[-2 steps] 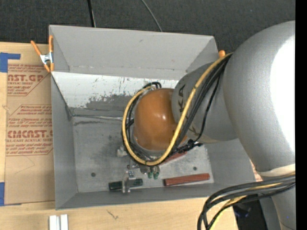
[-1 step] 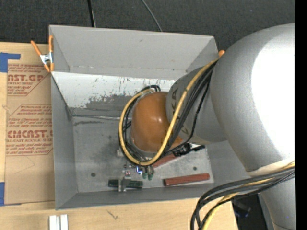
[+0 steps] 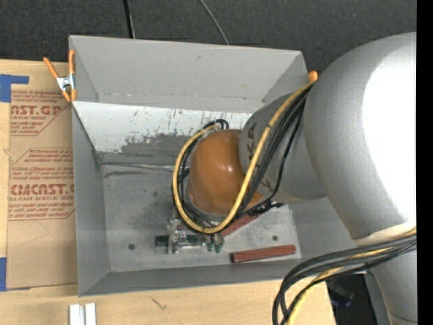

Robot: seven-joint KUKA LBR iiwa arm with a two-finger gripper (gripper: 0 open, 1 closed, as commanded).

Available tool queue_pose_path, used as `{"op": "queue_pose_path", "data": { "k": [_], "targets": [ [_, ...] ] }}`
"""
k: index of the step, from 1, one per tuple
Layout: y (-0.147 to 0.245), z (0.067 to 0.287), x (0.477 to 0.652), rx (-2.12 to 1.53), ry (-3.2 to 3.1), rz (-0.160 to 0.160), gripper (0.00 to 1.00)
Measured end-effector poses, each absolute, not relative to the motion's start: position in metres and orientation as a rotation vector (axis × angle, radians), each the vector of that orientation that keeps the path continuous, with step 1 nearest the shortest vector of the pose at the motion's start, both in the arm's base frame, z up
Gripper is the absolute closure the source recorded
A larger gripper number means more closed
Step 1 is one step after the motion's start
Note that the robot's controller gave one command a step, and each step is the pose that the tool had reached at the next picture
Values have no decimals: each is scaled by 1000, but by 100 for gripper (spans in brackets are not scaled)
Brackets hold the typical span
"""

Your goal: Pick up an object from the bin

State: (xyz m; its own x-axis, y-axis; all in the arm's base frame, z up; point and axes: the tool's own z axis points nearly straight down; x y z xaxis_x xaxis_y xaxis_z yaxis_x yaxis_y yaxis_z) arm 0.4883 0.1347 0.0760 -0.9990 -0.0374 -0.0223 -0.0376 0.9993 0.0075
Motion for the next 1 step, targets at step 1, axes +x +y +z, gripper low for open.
{"op": "queue_pose_path", "data": {
  "k": [1],
  "targets": [
    [135, 76, 488, -59, 3119, 12, 100]
  ]
}}
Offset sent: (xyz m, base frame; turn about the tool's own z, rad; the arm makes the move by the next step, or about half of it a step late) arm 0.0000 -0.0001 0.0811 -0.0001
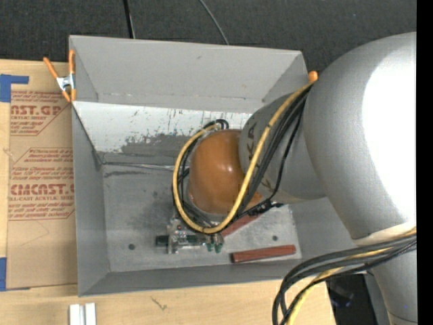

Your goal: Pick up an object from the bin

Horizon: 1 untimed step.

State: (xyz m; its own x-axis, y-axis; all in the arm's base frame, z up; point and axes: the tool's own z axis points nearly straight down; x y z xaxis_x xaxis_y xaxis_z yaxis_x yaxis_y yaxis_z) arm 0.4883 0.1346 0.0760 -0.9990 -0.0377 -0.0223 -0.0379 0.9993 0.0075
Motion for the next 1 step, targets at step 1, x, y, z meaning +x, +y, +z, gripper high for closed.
{"op": "queue_pose_path", "data": {
  "k": [1],
  "targets": [
    [134, 80, 486, -59, 3129, 8, 100]
  ]
}}
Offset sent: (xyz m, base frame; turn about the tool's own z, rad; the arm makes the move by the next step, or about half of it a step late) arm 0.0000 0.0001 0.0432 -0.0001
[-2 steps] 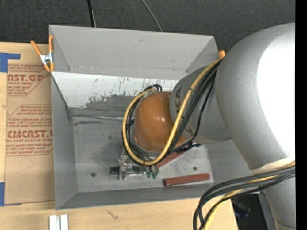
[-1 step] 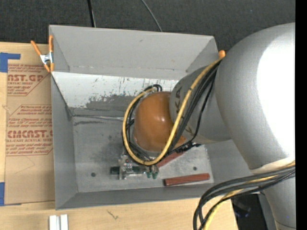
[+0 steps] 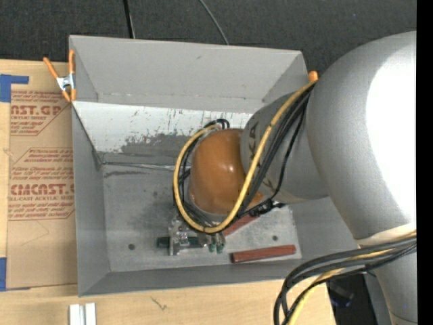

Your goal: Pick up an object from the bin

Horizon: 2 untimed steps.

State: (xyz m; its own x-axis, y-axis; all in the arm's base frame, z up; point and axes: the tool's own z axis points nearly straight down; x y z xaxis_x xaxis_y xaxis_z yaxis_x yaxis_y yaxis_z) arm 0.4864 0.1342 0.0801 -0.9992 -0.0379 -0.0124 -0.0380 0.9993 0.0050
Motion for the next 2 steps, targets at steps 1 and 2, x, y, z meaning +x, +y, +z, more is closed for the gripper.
{"op": "queue_pose_path", "data": {
  "k": [1, 2],
  "targets": [
    [133, 98, 483, -61, 3144, 1, 100],
    [134, 111, 485, -59, 3140, 2, 100]
  ]
}}
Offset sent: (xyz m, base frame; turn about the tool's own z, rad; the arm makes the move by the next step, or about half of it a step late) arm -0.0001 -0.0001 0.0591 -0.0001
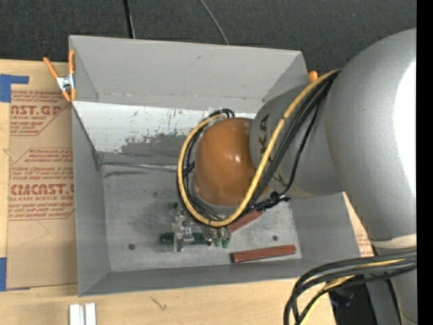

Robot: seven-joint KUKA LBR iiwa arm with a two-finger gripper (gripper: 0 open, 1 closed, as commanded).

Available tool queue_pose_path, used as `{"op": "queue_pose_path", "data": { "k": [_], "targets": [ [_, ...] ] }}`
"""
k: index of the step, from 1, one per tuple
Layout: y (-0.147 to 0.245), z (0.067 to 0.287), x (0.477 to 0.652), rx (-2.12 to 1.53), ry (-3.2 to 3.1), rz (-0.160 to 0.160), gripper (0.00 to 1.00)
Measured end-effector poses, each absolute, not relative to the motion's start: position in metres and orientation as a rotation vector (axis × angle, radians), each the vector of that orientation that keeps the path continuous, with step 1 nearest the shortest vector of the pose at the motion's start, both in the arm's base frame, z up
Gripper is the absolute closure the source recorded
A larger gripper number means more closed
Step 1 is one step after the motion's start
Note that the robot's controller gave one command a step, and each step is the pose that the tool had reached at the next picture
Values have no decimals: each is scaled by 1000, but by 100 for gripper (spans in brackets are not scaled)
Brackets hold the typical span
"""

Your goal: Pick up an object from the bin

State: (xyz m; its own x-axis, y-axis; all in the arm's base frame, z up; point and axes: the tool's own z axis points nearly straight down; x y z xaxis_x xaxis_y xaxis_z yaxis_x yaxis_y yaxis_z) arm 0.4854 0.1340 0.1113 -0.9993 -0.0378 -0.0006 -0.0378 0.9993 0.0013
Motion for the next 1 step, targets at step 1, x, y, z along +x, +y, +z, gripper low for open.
{"op": "queue_pose_path", "data": {
  "k": [1],
  "targets": [
    [134, 125, 484, -60, 3146, 0, 100]
  ]
}}
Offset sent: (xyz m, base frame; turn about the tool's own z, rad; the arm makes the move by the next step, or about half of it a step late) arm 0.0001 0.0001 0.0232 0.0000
